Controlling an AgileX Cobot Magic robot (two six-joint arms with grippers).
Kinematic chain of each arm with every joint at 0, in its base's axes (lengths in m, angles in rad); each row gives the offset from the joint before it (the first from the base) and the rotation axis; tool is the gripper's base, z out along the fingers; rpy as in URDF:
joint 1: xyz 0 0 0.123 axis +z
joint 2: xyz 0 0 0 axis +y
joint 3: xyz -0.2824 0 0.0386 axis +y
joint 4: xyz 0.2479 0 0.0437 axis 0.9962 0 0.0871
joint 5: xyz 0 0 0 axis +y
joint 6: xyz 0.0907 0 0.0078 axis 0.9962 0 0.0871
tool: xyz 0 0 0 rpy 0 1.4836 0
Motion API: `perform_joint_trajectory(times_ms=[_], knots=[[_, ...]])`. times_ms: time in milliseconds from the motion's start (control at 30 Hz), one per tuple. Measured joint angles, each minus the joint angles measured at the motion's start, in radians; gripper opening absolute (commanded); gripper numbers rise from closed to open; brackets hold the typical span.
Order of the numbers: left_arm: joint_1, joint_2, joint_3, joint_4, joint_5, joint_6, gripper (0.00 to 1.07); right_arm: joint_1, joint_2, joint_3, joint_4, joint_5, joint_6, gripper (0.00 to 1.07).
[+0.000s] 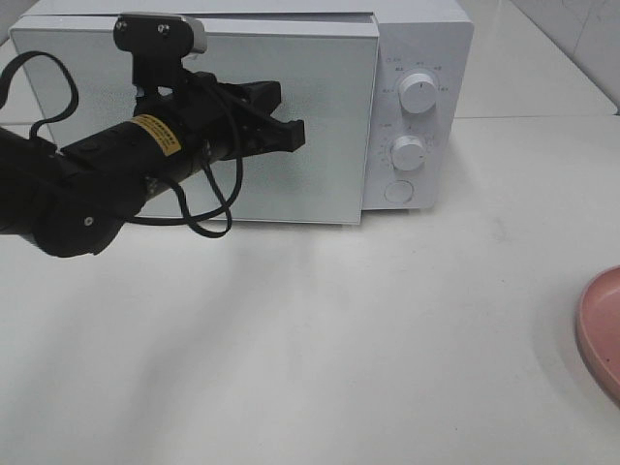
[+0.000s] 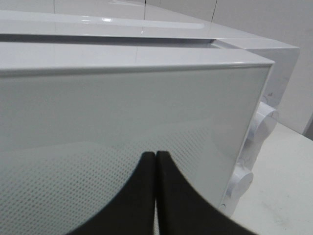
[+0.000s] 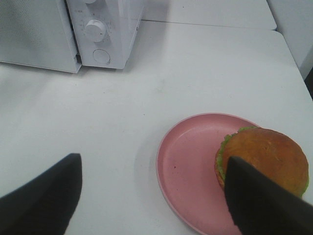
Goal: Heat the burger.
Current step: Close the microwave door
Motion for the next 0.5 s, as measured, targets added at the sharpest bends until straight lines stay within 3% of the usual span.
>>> perform_joint_trajectory(times_ms=[400,500], knots=[[-0.024,0.089,-0.155,0.0,0.069,0.002,0.0,0.0,0.0,0.0,0.0,0.0,0.0,0.76],[-0.029,0.119,-0.212,0.005,0.099,0.025,0.0,0.0,0.0,0.0,0.0,0.0,0.0,0.76]])
